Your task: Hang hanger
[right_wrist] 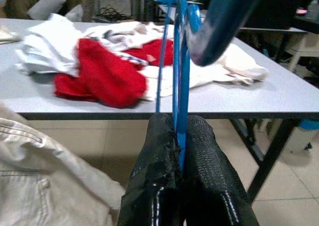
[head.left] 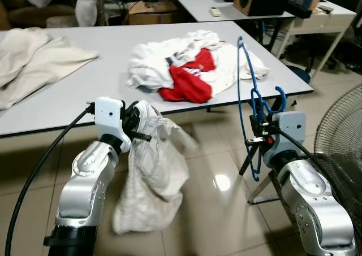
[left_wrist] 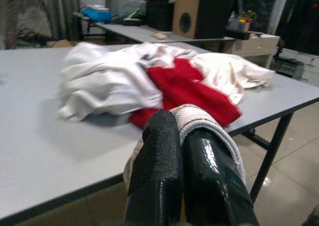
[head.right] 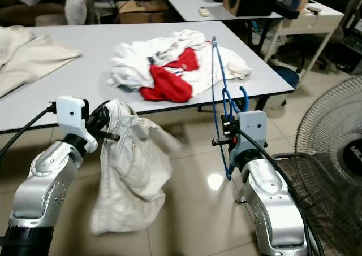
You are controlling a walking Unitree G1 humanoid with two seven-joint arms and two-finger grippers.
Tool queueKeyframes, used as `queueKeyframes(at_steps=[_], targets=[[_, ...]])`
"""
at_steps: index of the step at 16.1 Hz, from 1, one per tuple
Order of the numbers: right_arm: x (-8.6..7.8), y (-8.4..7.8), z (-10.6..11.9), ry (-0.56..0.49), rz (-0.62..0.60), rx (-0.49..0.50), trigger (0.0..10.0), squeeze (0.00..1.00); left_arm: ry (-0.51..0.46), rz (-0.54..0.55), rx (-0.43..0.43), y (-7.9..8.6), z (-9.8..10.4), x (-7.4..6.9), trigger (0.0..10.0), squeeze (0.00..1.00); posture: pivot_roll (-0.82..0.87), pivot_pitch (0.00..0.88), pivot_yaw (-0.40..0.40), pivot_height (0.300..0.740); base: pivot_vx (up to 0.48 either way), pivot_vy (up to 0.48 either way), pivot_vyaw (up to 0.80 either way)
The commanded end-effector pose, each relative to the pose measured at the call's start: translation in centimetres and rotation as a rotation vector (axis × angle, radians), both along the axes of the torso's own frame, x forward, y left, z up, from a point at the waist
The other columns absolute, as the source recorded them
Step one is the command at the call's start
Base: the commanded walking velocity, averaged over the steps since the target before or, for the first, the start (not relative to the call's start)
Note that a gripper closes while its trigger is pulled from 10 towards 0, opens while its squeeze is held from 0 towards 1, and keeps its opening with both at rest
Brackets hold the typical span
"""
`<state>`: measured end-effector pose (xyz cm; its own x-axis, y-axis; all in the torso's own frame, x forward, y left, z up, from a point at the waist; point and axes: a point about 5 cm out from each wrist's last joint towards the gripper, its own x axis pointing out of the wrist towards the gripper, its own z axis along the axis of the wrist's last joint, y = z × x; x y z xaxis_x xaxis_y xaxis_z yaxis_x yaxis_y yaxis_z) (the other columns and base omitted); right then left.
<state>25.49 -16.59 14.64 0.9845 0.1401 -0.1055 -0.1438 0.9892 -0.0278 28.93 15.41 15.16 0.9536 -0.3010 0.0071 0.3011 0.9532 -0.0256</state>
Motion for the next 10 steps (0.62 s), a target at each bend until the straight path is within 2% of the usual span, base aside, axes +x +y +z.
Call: queueKeyframes(at_steps=[1, 10], targets=[[-0.03, -0.69, 0.14, -0.009, -0.028, -0.013, 10.0, 0.00, -0.077, -0.025, -0.021, -0.81, 1.70, 0.32, 10.0, 0.00, -0.09, 0.000, -0.019, 0.740, 0.368, 0.000, 0.00], [0.04, -0.36, 0.20, -0.012, 0.017, -0.032, 10.0, 0.00, -0.087, 0.001, -0.030, -0.25, 2.04, 0.47, 10.0, 0.00, -0.09, 0.000, -0.023, 0.740, 0.383, 0.000, 0.00]])
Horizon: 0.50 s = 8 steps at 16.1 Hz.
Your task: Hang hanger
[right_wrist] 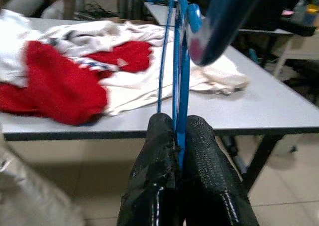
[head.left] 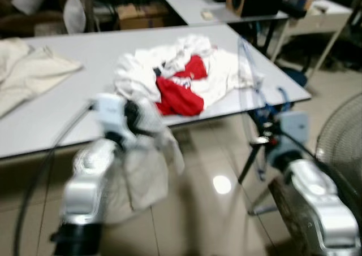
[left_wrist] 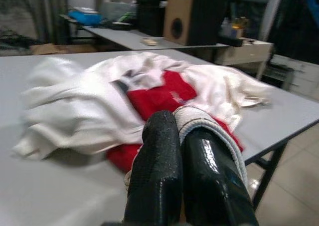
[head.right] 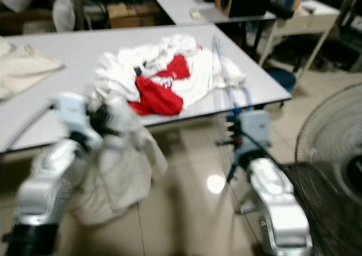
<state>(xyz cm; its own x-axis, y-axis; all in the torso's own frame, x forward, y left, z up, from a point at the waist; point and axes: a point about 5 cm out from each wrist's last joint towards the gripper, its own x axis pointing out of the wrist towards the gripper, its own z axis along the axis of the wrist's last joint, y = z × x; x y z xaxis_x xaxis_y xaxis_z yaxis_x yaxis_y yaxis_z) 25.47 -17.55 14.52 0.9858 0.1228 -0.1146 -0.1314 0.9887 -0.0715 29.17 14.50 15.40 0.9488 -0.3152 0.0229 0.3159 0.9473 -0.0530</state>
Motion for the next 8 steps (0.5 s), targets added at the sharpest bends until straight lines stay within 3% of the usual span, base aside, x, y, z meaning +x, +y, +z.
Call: queueKeyframes(at_steps=[1, 3, 6, 7, 8], targets=[[0.0, 0.6, 0.3, -0.016, 0.034, 0.008, 10.0, 0.00, -0.081, 0.021, -0.002, 0.7, 1.8, 0.2, 10.0, 0.00, -0.09, 0.000, -0.023, 0.740, 0.398, 0.000, 0.00], [0.1, 0.3, 0.6, -0.027, 0.047, -0.003, 10.0, 0.00, -0.103, 0.039, -0.003, 1.3, 2.5, 0.6, 10.0, 0.00, -0.09, 0.000, -0.025, 0.740, 0.407, 0.000, 0.00], [0.4, -0.6, 1.1, -0.041, 0.038, -0.021, 10.0, 0.00, -0.179, 0.101, 0.037, 4.2, 5.5, 2.3, 10.0, 0.00, -0.09, 0.000, -0.037, 0.740, 0.406, 0.000, 0.00], [0.6, -0.7, 1.1, -0.043, 0.035, -0.024, 10.0, 0.00, -0.205, 0.130, 0.064, 5.5, 6.8, 3.2, 10.0, 0.00, -0.08, 0.000, -0.040, 0.740, 0.409, 0.000, 0.00], [0.8, -0.7, 1.3, -0.050, 0.038, -0.030, 10.0, 0.00, -0.243, 0.196, 0.126, 8.0, 9.2, 5.1, 10.0, 0.00, -0.08, 0.000, -0.040, 0.740, 0.409, 0.000, 0.00]])
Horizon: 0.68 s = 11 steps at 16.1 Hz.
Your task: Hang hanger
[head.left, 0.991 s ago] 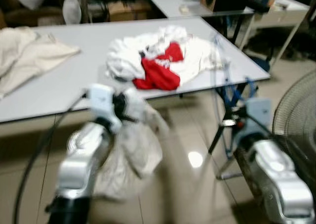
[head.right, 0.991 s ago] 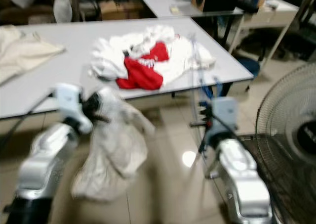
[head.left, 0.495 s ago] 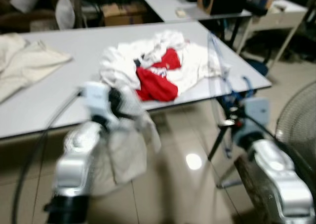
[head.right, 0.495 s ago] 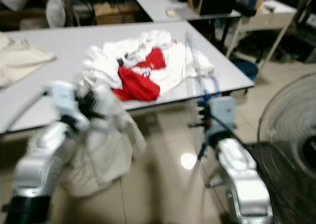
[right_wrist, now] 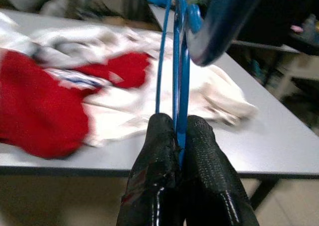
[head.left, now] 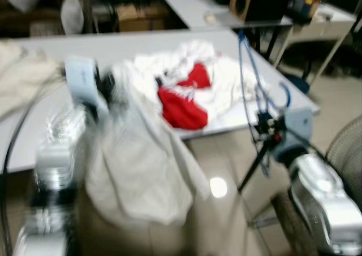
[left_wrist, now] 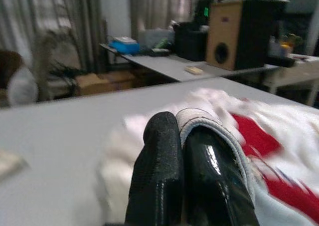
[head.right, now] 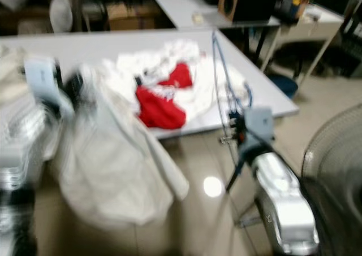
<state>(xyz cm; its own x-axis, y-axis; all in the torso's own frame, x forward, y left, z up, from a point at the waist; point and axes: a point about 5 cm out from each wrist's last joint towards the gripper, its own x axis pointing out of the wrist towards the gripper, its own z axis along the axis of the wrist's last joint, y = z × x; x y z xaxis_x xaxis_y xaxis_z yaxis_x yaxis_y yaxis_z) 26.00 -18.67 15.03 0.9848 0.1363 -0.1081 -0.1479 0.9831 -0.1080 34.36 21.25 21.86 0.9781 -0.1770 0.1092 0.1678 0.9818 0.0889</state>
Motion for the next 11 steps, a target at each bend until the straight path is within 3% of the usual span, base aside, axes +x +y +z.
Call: queueKeyframes(at_steps=[1, 2, 3, 4, 5, 6, 7, 8, 10, 11], targets=[[0.4, 0.4, 0.9, -0.041, 0.025, 0.007, 10.0, 0.00, -0.134, 0.063, 0.023, 1.9, 3.4, 0.5, 10.0, 0.00, -0.08, 0.000, -0.040, 0.740, 0.405, 0.000, 0.00], [0.7, 0.6, 1.1, -0.050, 0.038, 0.011, 10.0, 0.00, -0.169, 0.083, 0.074, 3.0, 6.1, 2.3, 10.0, 0.00, -0.07, 0.000, -0.044, 0.740, 0.412, 0.000, 0.00], [0.7, 0.6, 1.1, -0.051, 0.040, 0.012, 10.0, 0.00, -0.186, 0.076, 0.093, 3.1, 7.0, 2.8, 10.0, 0.00, -0.07, 0.000, -0.044, 0.740, 0.412, 0.000, 0.00], [0.9, 0.4, 1.1, -0.052, 0.039, 0.009, 10.0, 0.00, -0.224, 0.060, 0.169, 2.9, 9.6, 4.0, 10.0, 0.00, -0.07, 0.000, -0.047, 0.740, 0.409, 0.000, 0.00], [0.9, 0.4, 1.1, -0.052, 0.039, 0.007, 10.0, 0.00, -0.238, 0.064, 0.201, 2.9, 10.8, 4.5, 10.0, 0.00, -0.07, 0.000, -0.048, 0.740, 0.412, 0.000, 0.00], [1.1, 0.2, 1.2, -0.056, 0.038, 0.001, 10.0, 0.00, -0.297, 0.096, 0.263, 2.6, 14.4, 5.1, 10.0, 0.00, -0.08, 0.000, -0.049, 0.740, 0.412, 0.000, 0.00], [1.1, -0.1, 1.5, -0.067, 0.032, -0.005, 10.0, 0.00, -0.403, 0.134, 0.275, 1.9, 19.1, 4.9, 10.0, 0.00, -0.08, 0.000, -0.049, 0.740, 0.412, 0.000, 0.00], [1.1, -0.2, 1.6, -0.073, 0.027, -0.006, 10.0, 0.00, -0.459, 0.133, 0.266, 1.4, 21.1, 4.5, 10.0, 0.00, -0.08, 0.000, -0.049, 0.740, 0.409, 0.000, 0.00], [1.1, -0.6, 1.9, -0.091, 0.001, -0.008, 10.0, 0.00, -0.676, 0.089, 0.176, -0.4, 27.2, 2.3, 10.0, 0.00, -0.09, 0.000, -0.031, 0.740, 0.407, 0.000, 0.00], [1.0, -0.7, 1.8, -0.093, -0.013, -0.005, 10.0, 0.00, -0.734, 0.065, 0.164, -1.1, 28.7, 1.6, 10.0, 0.00, -0.10, 0.000, -0.023, 0.740, 0.401, 0.000, 0.00]])
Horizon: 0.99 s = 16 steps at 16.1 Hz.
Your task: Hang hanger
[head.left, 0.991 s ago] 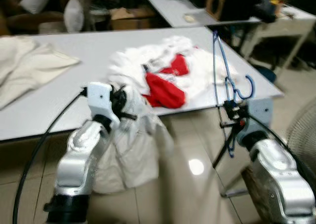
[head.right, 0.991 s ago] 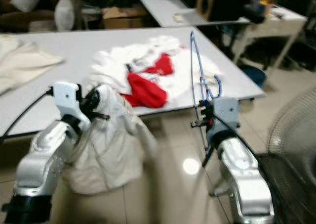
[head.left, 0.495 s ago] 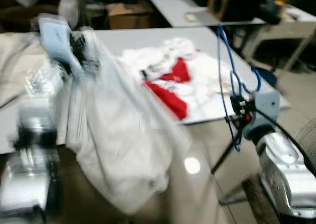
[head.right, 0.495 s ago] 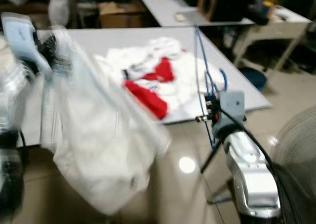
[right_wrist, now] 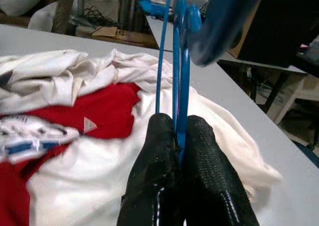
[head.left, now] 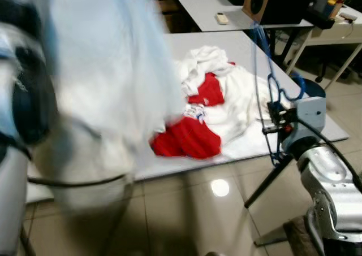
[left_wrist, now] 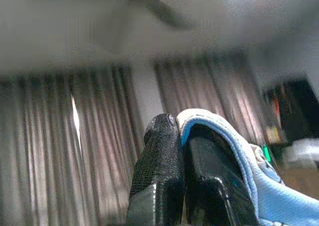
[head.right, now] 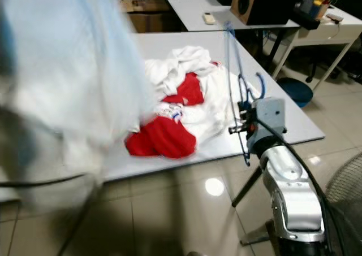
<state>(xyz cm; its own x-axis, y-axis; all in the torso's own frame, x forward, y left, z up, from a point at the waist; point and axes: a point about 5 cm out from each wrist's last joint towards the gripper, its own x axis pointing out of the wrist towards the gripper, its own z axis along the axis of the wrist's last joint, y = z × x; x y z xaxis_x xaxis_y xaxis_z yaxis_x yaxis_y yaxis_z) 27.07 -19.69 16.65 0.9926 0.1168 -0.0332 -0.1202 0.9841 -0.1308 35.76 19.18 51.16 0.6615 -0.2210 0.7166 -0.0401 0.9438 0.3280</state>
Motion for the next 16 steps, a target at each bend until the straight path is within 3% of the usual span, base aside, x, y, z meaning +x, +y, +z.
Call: queueKeyframes(at_steps=[1, 2, 4, 6, 8, 9, 12, 13, 14, 15, 16], targets=[[-0.1, 0.3, 0.2, -0.016, 0.005, 0.008, 10.0, 0.00, 0.015, 0.013, -0.026, 0.9, -0.6, 0.3, 10.0, 0.00, -0.10, 0.000, -0.020, 0.740, 0.401, 0.000, 0.00], [-0.2, 0.6, 0.0, -0.016, 0.007, 0.014, 10.0, 0.00, 0.078, 0.040, -0.001, 0.7, -2.7, 1.6, 10.0, 0.00, -0.10, 0.000, -0.018, 0.740, 0.405, 0.000, 0.00], [-0.2, 0.8, -0.2, -0.015, 0.011, 0.019, 10.0, 0.00, 0.139, 0.053, 0.035, 0.4, -5.0, 2.8, 10.0, 0.00, -0.09, 0.000, -0.021, 0.740, 0.403, 0.000, 0.00], [-0.1, 1.3, -0.3, -0.009, 0.028, 0.027, 10.0, 0.00, 0.302, 0.036, 0.100, -0.5, -11.1, 4.9, 10.0, 0.00, -0.08, 0.000, -0.025, 0.740, 0.405, 0.000, 0.00], [-0.1, 1.7, -0.4, -0.005, 0.048, 0.029, 10.0, 0.00, 0.561, -0.005, 0.190, -1.8, -20.3, 6.3, 10.0, 0.00, -0.08, 0.000, -0.032, 0.740, 0.384, 0.000, 0.00], [0.0, 1.7, -0.4, -0.004, 0.052, 0.027, 10.0, 0.00, 0.651, -0.017, 0.228, -2.4, -23.1, 6.4, 10.0, 0.00, -0.08, 0.000, -0.042, 0.740, 0.296, 0.000, 0.00], [0.2, 1.6, -0.3, -0.007, 0.059, 0.017, 10.0, 0.00, 0.816, -0.035, 0.282, -2.8, -27.5, 6.1, 10.0, 0.00, -0.08, 0.000, -0.043, 0.740, 0.000, 0.000, 0.00], [0.2, 1.6, -0.3, -0.008, 0.057, 0.016, 10.0, 0.00, 0.912, -0.070, 0.377, -2.5, -29.6, 5.6, 10.0, 0.00, -0.08, 0.000, -0.043, 0.740, 0.000, 0.000, 0.00], [0.2, 1.7, -0.3, -0.007, 0.056, 0.019, 10.0, 0.00, 1.002, -0.093, 0.443, -1.7, -31.3, 5.1, 10.0, 0.83, -0.07, 0.000, -0.030, 0.740, 0.000, 0.000, 0.00], [0.1, 1.8, -0.4, -0.004, 0.056, 0.022, 10.0, 0.00, 1.065, -0.095, 0.487, -0.8, -32.3, 4.6, 10.0, 1.00, -0.07, 0.000, -0.030, 0.740, 0.000, 0.000, 0.00], [0.1, 1.9, -0.5, -0.004, 0.057, 0.023, 10.0, 0.00, 1.106, -0.072, 0.509, 0.2, -32.9, 4.3, 10.0, 1.00, -0.07, 0.000, -0.026, 0.740, 0.000, 0.000, 0.00]])
